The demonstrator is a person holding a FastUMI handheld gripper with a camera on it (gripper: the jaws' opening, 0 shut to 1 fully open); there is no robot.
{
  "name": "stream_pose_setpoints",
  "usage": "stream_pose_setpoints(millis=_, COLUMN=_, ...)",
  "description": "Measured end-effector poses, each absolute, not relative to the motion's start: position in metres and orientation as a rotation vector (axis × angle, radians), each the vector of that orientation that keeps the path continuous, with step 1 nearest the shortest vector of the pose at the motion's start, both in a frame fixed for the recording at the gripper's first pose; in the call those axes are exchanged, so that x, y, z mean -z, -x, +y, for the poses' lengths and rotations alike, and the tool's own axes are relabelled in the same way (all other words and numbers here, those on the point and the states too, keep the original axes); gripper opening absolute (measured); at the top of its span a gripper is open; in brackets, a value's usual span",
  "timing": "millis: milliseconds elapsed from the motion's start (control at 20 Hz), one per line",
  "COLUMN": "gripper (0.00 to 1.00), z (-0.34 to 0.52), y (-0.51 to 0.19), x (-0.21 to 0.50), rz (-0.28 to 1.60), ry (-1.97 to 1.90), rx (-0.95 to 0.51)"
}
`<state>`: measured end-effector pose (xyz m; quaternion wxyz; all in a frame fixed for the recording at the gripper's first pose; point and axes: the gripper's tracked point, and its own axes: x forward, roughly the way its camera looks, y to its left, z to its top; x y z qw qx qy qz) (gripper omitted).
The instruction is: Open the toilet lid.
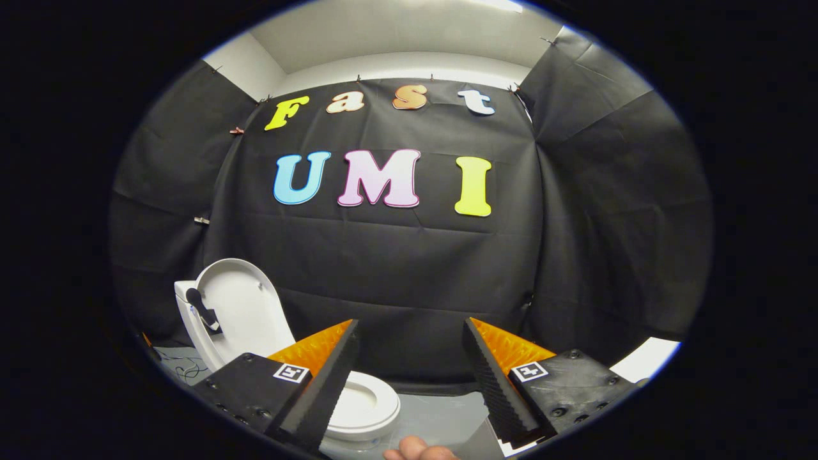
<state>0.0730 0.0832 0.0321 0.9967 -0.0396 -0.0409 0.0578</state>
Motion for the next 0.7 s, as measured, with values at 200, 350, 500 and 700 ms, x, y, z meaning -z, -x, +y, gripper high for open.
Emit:
stream_pose_setpoints(millis=200, gripper=0.99, z=0.078, y=-0.075, x=-0.031, rz=-0.080, ry=0.078, rx=-0.097)
stream_pose_setpoints(millis=350, gripper=0.99, z=0.076, y=-0.075, x=-0.029, rz=-0.068, ry=0.082, rx=-0.087)
stream_pose_setpoints(millis=500, gripper=0.99, z=0.077, y=-0.078, x=-0.026, rz=-0.058, ry=0.064, rx=-0.075)
stream_pose_setpoints(millis=700, gripper=0.99, z=0.077, y=-0.083, x=-0.021, rz=-0.068, ry=0.026, rx=-0.054)
